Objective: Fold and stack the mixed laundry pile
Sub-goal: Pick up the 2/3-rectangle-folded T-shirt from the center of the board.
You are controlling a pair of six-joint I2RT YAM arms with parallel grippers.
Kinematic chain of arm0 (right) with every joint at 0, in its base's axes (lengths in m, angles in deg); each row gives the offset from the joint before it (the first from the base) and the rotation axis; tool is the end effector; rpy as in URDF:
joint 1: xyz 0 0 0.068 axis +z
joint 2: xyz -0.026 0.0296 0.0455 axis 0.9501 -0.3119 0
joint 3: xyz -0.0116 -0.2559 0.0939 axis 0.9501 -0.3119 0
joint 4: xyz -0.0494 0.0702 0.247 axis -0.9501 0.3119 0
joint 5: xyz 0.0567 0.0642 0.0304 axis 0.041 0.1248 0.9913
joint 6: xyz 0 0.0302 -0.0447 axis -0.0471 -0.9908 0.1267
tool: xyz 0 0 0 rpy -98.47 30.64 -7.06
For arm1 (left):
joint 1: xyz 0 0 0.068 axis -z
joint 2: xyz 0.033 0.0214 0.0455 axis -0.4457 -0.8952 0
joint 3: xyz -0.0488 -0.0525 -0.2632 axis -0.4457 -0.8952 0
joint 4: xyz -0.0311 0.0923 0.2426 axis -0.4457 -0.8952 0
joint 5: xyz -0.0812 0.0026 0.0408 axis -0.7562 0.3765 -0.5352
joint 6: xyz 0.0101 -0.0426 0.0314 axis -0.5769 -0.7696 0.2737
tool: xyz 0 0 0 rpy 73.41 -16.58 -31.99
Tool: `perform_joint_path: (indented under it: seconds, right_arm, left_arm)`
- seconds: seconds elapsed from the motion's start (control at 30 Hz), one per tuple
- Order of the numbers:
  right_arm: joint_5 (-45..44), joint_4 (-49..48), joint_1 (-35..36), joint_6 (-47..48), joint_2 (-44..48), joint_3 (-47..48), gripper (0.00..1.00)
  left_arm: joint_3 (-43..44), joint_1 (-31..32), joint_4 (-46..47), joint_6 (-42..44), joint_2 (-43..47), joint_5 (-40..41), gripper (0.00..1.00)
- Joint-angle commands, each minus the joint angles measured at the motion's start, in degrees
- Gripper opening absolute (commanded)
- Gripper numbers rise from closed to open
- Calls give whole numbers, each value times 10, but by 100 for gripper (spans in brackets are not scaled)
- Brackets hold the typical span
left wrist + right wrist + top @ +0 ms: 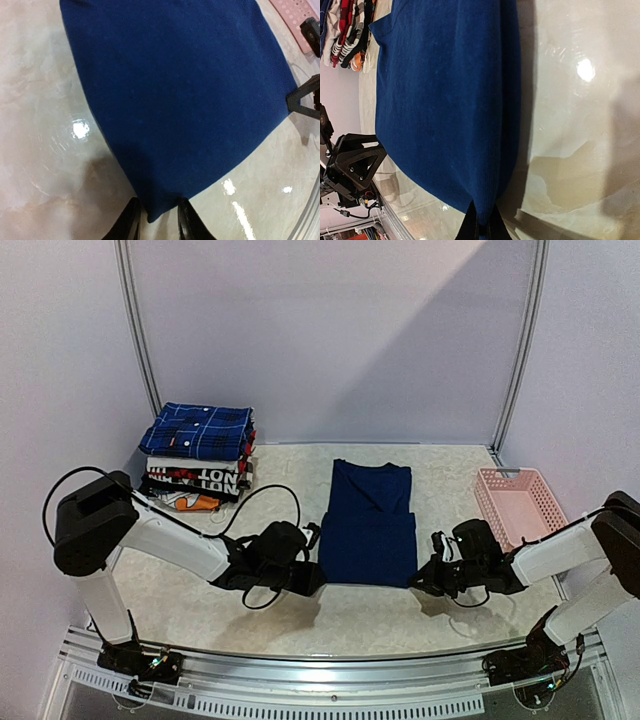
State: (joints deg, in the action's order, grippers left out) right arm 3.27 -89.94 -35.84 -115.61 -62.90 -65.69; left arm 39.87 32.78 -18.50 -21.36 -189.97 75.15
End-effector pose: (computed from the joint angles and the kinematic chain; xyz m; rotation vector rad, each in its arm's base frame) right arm 0.1768 0.1425 0.1040 0.2524 2.6202 1.0527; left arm 0.1771 -0.2926 0.1143 0.4276 2.4614 -0.6938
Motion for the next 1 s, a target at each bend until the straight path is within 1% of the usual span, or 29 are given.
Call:
perform_joint_path:
  seconds: [0.0,0.13,0.2,0.23,0.37,0.53,0.7,0.83,0.93,0.97]
  right_arm:
    - [-19,73,4,10,-24,-23,0]
    - [-21,73,4,11,-24,-25,0]
    - [-21,75,4,12,-25,-25,0]
    - [-21,76,4,13,-24,-25,0]
    - [-14,100,4,24,-15,-17,0]
    - [-16,185,11,45,28,1,0]
    - [-18,295,28,50,107,14,0]
    - [-30,384,47,47,197,31,0]
    - [-40,445,53,41,247,42,0]
    - [-42,460,54,38,272,44,0]
  left_arm:
    - [8,2,0,-3,-25,-17,25]
    - [11,4,13,-8,-37,-30,17]
    - [12,4,15,-10,-40,-29,8]
    - [11,5,16,-10,-40,-28,1]
    - [6,12,12,-8,-25,-22,0]
    - [-3,36,-23,-4,11,5,0]
    - [-19,71,-48,-9,55,25,0]
    - [-20,108,-91,-13,97,59,0]
    - [-15,133,-115,-18,120,77,0]
    - [-10,140,-139,-20,124,82,0]
